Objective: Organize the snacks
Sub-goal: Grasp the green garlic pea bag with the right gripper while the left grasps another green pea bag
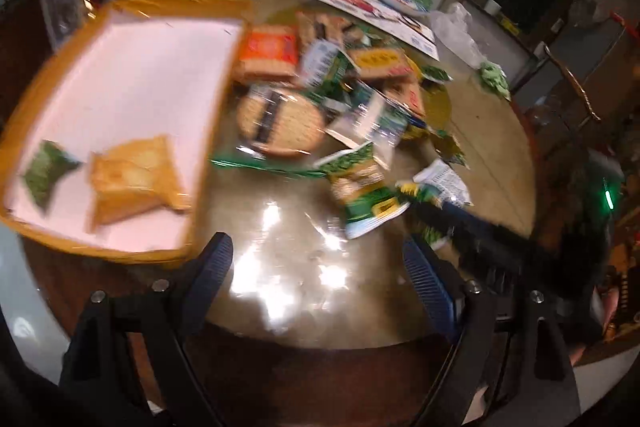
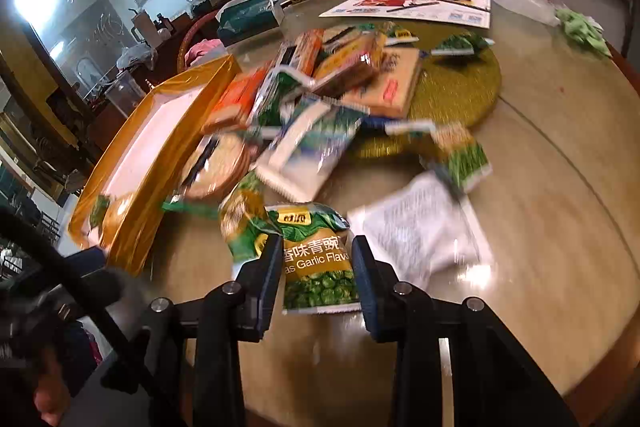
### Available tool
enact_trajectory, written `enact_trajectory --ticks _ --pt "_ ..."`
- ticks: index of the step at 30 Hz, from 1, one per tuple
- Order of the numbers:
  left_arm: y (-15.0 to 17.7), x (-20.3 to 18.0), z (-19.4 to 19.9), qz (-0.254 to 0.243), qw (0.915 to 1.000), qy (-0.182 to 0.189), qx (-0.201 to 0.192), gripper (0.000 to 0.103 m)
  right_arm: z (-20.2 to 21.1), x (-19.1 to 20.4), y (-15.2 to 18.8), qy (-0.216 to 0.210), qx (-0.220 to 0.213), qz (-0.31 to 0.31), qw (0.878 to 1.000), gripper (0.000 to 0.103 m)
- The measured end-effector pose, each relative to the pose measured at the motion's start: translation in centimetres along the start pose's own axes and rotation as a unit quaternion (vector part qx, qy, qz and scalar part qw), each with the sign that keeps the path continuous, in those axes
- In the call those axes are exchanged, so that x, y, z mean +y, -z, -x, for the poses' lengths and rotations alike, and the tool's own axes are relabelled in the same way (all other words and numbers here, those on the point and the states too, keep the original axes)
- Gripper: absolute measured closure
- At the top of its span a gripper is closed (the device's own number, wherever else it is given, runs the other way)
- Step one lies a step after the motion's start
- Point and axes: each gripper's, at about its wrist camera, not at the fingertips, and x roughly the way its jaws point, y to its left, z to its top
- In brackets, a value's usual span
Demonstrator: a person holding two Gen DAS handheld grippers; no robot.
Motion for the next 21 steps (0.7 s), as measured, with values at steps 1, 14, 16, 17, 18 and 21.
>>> enact_trajectory --ticks 1,14,16,17,18,21 --pt "-0.2 -0.4 -0.9 0.001 1.0000 -0.001 0.007 0.017 0.4 0.0 0.7 0.003 -0.007 -0.010 1.000 0.069" --pt "-3.2 -3.6 -7.3 -0.007 0.9979 -0.061 0.022 0.054 2.5 -0.6 3.9 0.014 -0.023 -0.045 0.999 0.068" --pt "-3.0 -3.3 -7.0 -0.010 0.9982 -0.054 0.024 0.056 2.6 -0.6 4.1 0.014 -0.022 -0.045 0.999 0.067" --pt "-2.8 -3.1 -6.8 -0.013 0.9982 -0.050 0.031 0.056 2.6 -0.5 4.1 0.013 -0.021 -0.045 0.999 0.067" --pt "-2.8 -3.0 -6.6 -0.012 0.9984 -0.041 0.036 0.056 2.7 -0.4 4.2 0.012 -0.020 -0.042 0.999 0.067" --pt "-2.3 -2.3 -5.0 -0.003 0.9990 0.004 0.044 0.048 2.6 -0.4 4.2 0.012 -0.019 -0.043 0.999 0.066"
